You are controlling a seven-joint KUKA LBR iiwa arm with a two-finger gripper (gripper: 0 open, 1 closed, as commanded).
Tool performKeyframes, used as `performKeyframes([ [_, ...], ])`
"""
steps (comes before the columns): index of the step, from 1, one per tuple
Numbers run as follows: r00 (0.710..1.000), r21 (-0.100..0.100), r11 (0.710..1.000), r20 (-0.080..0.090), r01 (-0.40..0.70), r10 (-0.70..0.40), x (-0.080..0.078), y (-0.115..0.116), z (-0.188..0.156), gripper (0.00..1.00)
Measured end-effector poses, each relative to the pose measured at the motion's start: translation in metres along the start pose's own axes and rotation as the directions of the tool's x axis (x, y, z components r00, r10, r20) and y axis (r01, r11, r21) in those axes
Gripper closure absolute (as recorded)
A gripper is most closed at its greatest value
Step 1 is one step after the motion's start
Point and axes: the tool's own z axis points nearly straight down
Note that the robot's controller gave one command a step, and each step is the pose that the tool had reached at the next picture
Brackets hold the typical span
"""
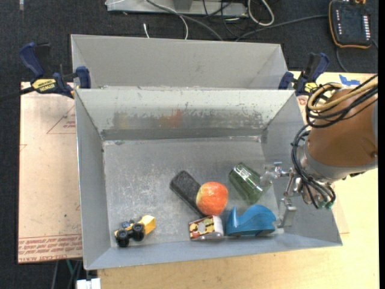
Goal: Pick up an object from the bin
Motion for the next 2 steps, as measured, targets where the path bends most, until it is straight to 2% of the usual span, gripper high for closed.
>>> performKeyframes([
  [1, 1.000, 0.001, 1.000, 0.008, 0.003, -0.003, -0.002, 0.000, -0.004, 0.00],
  [2, 0.944, 0.009, 0.944, 0.018, 0.331, -0.331, 0.001, 0.020, 0.083, 0.00],
])
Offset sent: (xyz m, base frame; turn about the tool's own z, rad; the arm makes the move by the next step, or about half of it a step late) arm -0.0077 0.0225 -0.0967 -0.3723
